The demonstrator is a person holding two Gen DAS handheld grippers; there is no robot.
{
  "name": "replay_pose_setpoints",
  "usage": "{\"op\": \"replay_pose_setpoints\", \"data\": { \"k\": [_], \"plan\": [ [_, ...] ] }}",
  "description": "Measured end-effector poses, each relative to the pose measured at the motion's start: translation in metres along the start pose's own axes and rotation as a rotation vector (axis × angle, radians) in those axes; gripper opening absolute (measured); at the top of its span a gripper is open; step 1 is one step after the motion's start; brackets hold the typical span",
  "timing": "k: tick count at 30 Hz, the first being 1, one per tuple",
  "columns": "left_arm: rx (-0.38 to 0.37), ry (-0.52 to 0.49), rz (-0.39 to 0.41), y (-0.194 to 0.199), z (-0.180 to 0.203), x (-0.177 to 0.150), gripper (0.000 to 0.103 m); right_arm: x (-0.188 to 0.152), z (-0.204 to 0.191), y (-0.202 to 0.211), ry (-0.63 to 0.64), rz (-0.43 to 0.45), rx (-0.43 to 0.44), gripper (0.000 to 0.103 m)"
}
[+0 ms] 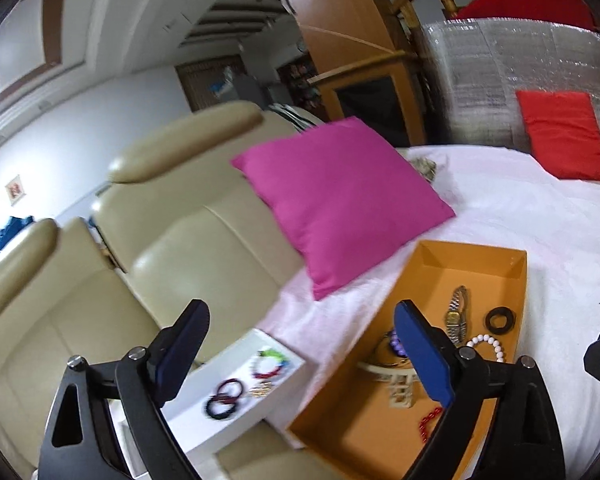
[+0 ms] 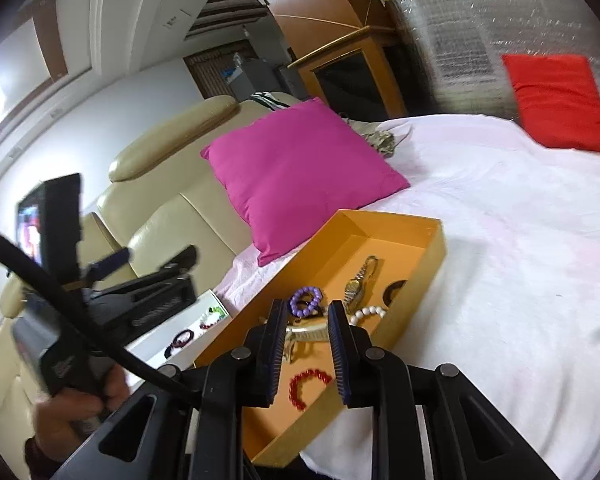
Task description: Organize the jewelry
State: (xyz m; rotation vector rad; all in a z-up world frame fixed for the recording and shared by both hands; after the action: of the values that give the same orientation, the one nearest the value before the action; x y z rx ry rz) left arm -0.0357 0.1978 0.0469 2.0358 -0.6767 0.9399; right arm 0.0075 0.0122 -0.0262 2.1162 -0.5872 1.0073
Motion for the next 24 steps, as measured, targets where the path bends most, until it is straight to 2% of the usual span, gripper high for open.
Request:
{"op": "replay_pose_setpoints", "data": {
  "k": [3, 10, 24],
  "plan": [
    [-0.021, 0.03, 0.031, 0.027, -0.016, 0.0, 0.095, -0.005, -0.019, 0.017, 0.043, -0.006, -0.055, 0.024],
    [-0.014, 0.075, 0.088, 0.075, -0.044, 0.0, 0.097, -0.014, -0.044, 0.054, 0.073, 0.007, -0.132, 0.025],
    [-0.019, 0.091, 0.126, 0.111, -0.059, -0.009, 0.097, -0.027, -0.077, 0.088, 0.096, 0.025, -0.151, 0.028]
  ]
}}
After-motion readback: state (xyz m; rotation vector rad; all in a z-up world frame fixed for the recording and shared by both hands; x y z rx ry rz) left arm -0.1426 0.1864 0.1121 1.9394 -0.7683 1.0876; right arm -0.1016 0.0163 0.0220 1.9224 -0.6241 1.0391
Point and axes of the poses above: each gripper's, at about its wrist camera, not at the fingertips, and y roughly against the way its jaws point, z to its right, x to its top, the point moved 3 cm from there along -y, roughly the way its jaws point, and after that the axes turned 7 degrees about -y, right-handed, at the moved point
